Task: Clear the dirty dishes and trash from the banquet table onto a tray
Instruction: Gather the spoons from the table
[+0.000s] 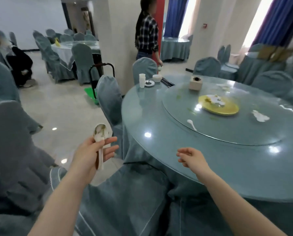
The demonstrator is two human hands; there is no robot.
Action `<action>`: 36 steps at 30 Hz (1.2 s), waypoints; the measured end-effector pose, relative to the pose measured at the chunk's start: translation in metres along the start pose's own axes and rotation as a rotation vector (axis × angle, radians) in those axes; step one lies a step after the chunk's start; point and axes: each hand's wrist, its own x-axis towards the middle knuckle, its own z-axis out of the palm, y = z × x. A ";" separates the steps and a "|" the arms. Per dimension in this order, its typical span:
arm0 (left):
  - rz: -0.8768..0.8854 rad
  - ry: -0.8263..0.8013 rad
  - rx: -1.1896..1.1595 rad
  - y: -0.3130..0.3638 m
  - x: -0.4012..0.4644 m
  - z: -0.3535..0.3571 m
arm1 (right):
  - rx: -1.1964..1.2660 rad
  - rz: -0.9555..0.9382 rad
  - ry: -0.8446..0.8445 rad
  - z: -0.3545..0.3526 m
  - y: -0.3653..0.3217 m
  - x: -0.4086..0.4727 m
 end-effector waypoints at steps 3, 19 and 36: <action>-0.071 -0.152 -0.017 -0.002 0.031 0.018 | -0.017 0.058 0.150 -0.003 0.028 0.007; -0.182 -0.225 0.125 -0.013 0.235 0.104 | -0.717 0.132 0.174 -0.040 0.073 0.241; -0.325 -0.074 0.157 -0.062 0.326 0.150 | -1.066 -0.357 0.124 -0.047 0.110 0.375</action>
